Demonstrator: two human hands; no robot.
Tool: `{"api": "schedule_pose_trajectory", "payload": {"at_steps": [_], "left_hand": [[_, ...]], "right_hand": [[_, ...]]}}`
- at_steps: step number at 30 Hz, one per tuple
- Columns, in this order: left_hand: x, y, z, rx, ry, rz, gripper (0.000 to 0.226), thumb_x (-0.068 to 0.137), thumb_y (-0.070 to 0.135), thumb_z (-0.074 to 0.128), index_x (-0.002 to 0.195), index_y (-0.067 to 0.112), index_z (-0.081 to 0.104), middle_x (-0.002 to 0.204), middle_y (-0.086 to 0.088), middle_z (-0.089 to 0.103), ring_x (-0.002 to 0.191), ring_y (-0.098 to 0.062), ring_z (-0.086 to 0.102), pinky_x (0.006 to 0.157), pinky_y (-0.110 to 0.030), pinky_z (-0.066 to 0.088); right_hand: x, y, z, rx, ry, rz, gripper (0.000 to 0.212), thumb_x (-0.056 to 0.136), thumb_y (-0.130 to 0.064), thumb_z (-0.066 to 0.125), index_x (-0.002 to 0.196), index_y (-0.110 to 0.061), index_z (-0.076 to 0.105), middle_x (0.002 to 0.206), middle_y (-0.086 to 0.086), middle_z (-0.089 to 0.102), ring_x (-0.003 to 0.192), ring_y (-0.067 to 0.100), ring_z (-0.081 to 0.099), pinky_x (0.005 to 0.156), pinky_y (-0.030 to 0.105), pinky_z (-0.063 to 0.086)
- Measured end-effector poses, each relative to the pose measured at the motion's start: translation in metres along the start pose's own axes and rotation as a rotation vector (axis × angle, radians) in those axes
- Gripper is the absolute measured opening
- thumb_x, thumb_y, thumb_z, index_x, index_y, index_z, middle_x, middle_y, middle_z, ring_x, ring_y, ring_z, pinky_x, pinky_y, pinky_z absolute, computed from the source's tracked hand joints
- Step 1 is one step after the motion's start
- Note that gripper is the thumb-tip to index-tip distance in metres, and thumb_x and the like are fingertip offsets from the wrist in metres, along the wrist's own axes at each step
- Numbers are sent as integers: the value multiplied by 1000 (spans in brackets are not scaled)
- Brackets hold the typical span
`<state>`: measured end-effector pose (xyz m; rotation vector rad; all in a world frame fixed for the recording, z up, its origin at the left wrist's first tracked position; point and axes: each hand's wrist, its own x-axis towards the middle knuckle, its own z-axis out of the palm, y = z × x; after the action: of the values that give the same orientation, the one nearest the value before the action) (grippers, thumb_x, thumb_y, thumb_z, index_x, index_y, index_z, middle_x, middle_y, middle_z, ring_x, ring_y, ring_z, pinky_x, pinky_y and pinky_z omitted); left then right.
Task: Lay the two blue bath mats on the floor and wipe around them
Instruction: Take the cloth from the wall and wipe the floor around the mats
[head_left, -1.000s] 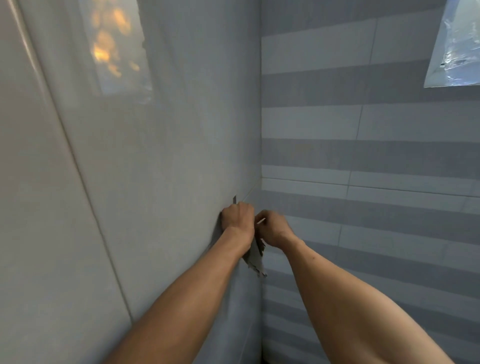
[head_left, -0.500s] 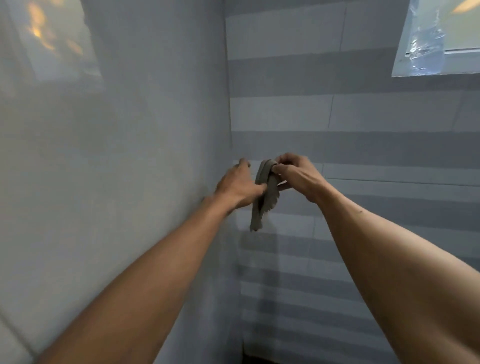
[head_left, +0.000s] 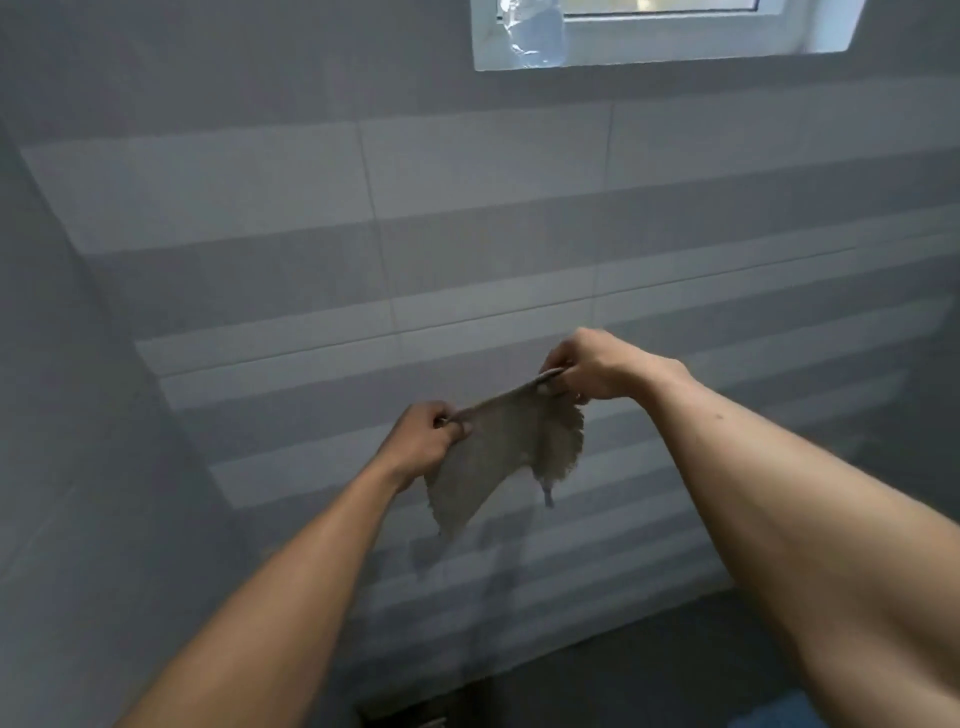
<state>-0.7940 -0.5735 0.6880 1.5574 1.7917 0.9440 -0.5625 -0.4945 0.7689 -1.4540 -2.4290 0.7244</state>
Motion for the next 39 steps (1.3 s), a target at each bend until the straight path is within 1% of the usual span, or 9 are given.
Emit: {"api": "schedule_pose_trajectory", "payload": {"at_steps": [3,6,10,14,18,25,31,36,39], "left_hand": [[42,-7,47,125,-92,32,29,92,36,60,71,15,59,66,0,58,63,-17,53,55,-28,34],[75,-17,103,237,-161,97,36,92,42,57,64,20,52,65,0,57,64,-20,55,55,-30,34],[110,-35,182,264,-306,148,25,94,27,56,72,16,58,73,-3,61,72,-22,57,59,-28,34],[145,-65,260,267,-455,212,18,92,9,53,83,10,68,82,-2,67,77,-19,60,63,-25,38],[170,-105,335,282,-613,236,20,91,5,50,84,7,68,82,-7,68,76,-22,62,66,-30,46],[183,-204,439,434,-828,262,17,92,6,49,82,10,63,77,-5,60,74,-25,59,56,-24,37],[180,-330,534,608,-887,227,21,93,10,47,98,14,67,100,-10,67,90,-30,64,77,-38,54],[170,-442,609,777,-930,232,23,92,15,50,107,13,67,110,-14,67,99,-34,63,83,-42,53],[166,-495,654,955,-1046,233,22,92,20,52,107,11,65,111,-17,65,99,-35,62,82,-40,53]], "right_hand": [[-5,68,5,66,-44,145,12,82,-29,78,91,-20,78,79,0,74,67,11,67,56,20,51],[-10,133,22,90,-85,279,16,84,-34,76,95,-22,78,89,5,75,77,15,67,63,26,57],[-15,215,62,126,-9,455,12,82,-36,77,87,-25,77,82,-3,74,80,17,67,68,30,55],[-25,283,113,160,-10,618,20,87,-30,73,105,-22,77,100,0,75,98,18,65,86,31,51],[-38,343,175,201,3,770,21,90,-33,69,108,-24,76,95,-2,69,94,16,60,81,28,46],[-45,429,316,363,-15,926,19,95,-32,60,103,-26,76,96,3,72,93,22,64,81,34,51],[-41,495,472,448,-59,918,23,98,-29,53,100,-17,73,87,3,67,86,22,60,76,30,46],[-43,549,607,536,-155,915,20,97,-32,54,86,-24,68,75,-4,61,80,18,58,72,26,40],[-44,580,676,561,-198,912,26,98,-33,52,103,-16,73,85,0,61,81,17,57,73,25,42]]}}
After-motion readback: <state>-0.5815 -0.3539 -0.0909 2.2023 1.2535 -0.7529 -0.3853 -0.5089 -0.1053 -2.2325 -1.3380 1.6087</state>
